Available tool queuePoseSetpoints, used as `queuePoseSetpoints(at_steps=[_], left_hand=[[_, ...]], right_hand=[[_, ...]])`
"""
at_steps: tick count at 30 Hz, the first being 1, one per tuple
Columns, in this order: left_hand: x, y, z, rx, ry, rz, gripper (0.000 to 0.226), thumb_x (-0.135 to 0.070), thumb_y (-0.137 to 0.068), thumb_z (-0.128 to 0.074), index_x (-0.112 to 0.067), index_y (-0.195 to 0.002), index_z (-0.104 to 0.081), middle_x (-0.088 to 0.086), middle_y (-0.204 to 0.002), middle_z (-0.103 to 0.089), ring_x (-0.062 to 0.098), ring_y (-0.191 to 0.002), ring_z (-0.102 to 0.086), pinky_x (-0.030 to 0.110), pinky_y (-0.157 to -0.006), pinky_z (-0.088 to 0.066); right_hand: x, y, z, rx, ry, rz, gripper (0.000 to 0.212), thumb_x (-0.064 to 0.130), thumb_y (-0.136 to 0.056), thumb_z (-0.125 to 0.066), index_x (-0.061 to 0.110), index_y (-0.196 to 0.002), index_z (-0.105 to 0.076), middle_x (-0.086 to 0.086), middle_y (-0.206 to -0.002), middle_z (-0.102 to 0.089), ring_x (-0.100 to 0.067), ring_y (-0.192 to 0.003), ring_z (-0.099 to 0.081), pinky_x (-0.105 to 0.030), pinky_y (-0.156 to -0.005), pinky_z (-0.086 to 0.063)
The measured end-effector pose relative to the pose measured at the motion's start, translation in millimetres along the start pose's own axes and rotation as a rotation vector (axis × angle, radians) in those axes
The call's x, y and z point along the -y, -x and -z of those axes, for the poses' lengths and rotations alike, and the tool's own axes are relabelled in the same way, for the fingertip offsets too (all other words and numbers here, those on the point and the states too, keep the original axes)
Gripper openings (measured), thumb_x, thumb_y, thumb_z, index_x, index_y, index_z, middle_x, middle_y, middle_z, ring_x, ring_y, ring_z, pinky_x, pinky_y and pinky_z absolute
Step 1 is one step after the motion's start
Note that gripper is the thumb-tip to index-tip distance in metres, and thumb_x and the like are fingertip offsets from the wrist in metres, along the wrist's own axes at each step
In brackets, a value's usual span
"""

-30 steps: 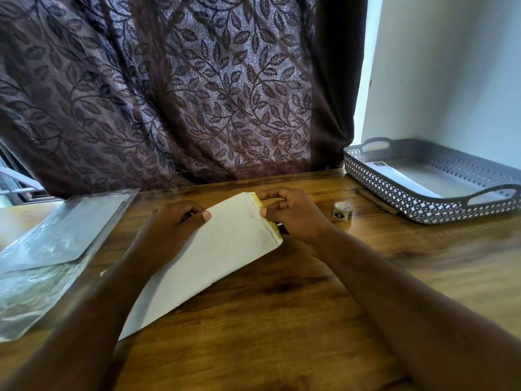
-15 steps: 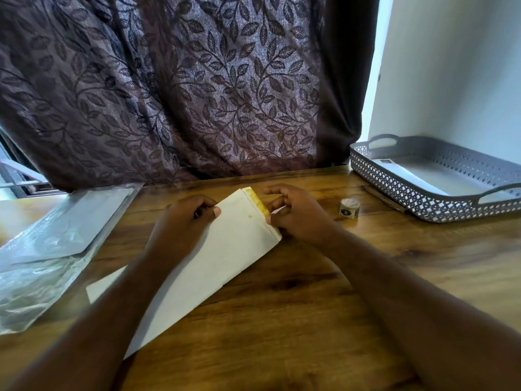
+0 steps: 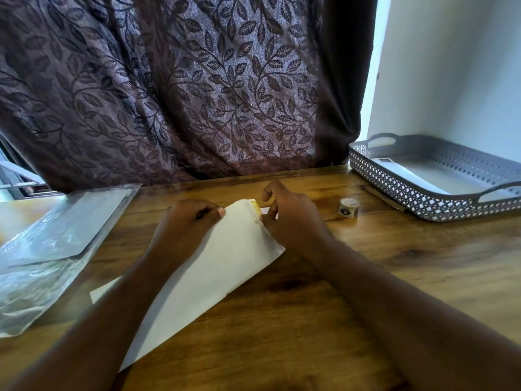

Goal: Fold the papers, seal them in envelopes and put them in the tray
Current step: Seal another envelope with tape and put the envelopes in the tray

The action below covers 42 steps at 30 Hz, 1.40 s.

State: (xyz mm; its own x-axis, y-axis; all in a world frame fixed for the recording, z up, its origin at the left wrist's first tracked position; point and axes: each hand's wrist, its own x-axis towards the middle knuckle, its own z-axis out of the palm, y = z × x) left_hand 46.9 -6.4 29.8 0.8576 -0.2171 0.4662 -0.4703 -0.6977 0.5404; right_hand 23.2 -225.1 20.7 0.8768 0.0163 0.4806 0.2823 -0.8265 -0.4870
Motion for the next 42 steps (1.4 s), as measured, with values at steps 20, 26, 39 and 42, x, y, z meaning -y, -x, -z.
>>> queuePoseSetpoints(at_steps=[20, 26, 39, 42], left_hand=[[0.9, 1.4, 3.0, 0.147, 0.105, 0.079, 0.012, -0.03, -0.09, -0.073, -0.022, -0.083, -0.079, -0.009, -0.083, -0.076, 0.009, -0.078, -0.07, 0.035, -0.075, -0.056], [-3.4, 1.6, 15.3, 0.002, -0.247, -0.006, 0.012, -0.039, -0.094, -0.064, -0.033, -0.085, -0.07, -0.015, -0.083, -0.067, 0.004, -0.076, -0.06, 0.034, -0.07, -0.051], [-8.9, 1.8, 21.2, -0.091, -0.385, -0.351, 0.023, -0.033, -0.096, -0.056, -0.019, -0.097, -0.074, -0.002, -0.091, -0.073, 0.018, -0.081, -0.064, 0.037, -0.075, -0.051], [-3.6, -0.1, 18.7, -0.045, -0.428, -0.309, 0.036, -0.038, -0.095, -0.05, -0.016, -0.115, -0.07, 0.005, -0.114, -0.071, 0.027, -0.104, -0.064, 0.042, -0.091, -0.047]], right_hand=[[14.0, -2.6, 7.0, 0.008, -0.225, -0.199, 0.032, 0.014, -0.08, -0.08, 0.027, -0.108, -0.072, 0.011, -0.088, -0.072, -0.006, -0.082, -0.064, -0.02, -0.061, -0.045], [12.0, -1.4, 24.9, 0.188, -0.68, -0.446, 0.016, 0.016, -0.079, -0.084, 0.007, -0.09, -0.076, -0.005, -0.087, -0.078, -0.023, -0.08, -0.075, -0.038, -0.069, -0.063], [13.5, 0.9, 20.8, 0.669, -1.238, -0.613, 0.018, 0.01, -0.097, -0.062, 0.005, -0.112, -0.07, -0.014, -0.112, -0.075, -0.027, -0.099, -0.072, -0.046, -0.093, -0.056], [10.6, -2.0, 20.9, 0.596, -1.29, -0.608, 0.019, 0.013, -0.097, -0.061, 0.006, -0.111, -0.072, -0.013, -0.11, -0.076, -0.025, -0.095, -0.074, -0.042, -0.088, -0.059]])
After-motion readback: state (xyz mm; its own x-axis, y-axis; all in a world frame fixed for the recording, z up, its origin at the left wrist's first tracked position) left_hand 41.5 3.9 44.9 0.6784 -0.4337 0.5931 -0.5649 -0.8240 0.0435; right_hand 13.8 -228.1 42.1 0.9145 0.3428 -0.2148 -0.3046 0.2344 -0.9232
